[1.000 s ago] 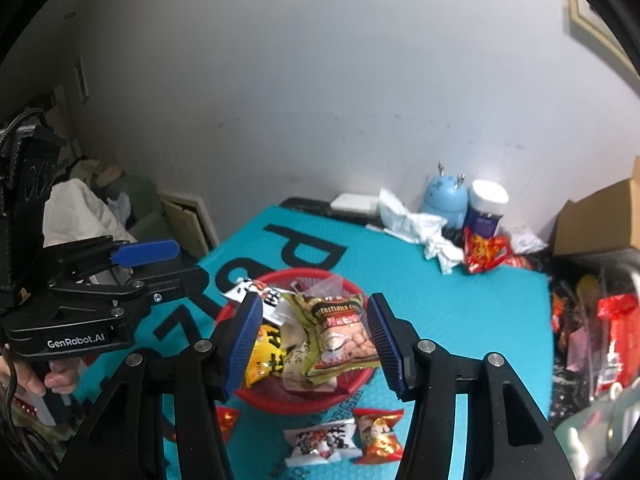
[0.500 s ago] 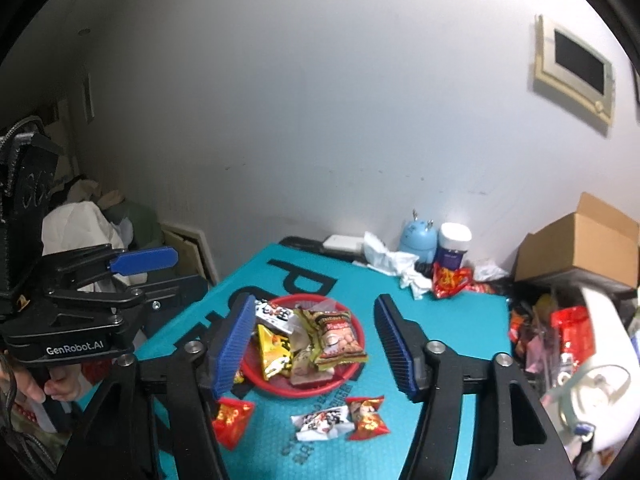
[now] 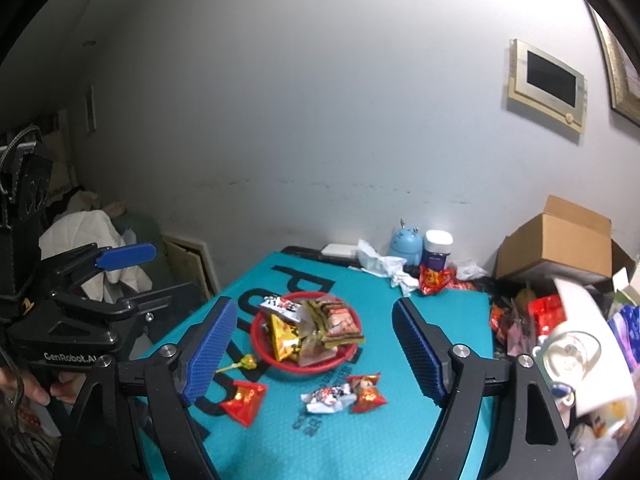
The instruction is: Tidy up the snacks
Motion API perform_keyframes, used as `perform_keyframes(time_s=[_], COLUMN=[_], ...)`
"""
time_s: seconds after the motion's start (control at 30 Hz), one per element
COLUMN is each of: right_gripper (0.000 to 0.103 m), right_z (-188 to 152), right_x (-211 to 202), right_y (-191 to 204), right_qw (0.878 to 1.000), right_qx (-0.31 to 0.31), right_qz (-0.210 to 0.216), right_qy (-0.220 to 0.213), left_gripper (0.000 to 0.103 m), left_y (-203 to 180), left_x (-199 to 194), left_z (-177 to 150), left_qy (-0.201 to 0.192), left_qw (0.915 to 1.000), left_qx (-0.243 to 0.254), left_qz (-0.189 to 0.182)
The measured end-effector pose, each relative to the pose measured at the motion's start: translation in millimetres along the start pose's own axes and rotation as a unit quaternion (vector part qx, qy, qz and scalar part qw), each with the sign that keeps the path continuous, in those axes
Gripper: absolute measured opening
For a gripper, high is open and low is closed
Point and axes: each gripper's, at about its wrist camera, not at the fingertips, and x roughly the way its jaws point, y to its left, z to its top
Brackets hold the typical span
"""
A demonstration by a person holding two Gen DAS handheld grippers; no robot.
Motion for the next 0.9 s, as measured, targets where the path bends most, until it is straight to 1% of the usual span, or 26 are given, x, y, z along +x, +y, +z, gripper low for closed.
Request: perform_keyframes(time_s=[0.07,0.1,0.23,0.47,0.7,0.9], right_gripper=[0.082,0.082,0.082,0.082,0.082,0.082], right_z=[-4.8,-7.5,-19.0,-44.7,-70.3,-86.9], right_x=[-4.9,-6.4,-11.2,-10.1,3.9,22.3], right_y=[3.1,4.6,10.6,24.2,37.0,48.8], right_qw=[1.000,1.000,1.000,0.999,0.996,0.993], right_qx=[0.002,0.003,0.008,0.015,0.031,0.029], right_qz=[0.001,0.002,0.007,0.022,0.048,0.060], right_qy=[0.002,0.004,0.014,0.037,0.066,0.092], left_gripper=[0.096,0.096,0.096,0.096,0.096,0.096], left_y=[-2.1,-2.4,-2.7,-0.3,12.5,25.3], left_x=[-6.0,-8.5,-17.7,-27.2,-23.7,-17.8], left_z=[-5.8,-8.2,-20.7,-47.3,-74.6,-94.3], left_qy=[0.001,0.001,0.006,0.025,0.054,0.074], left_qw=[1.0000,1.0000,1.0000,0.9996,0.9981,0.9965], left_qx=[0.002,0.001,-0.002,-0.009,-0.027,-0.031], left_qz=[0.003,0.004,0.000,0.006,0.010,0.021])
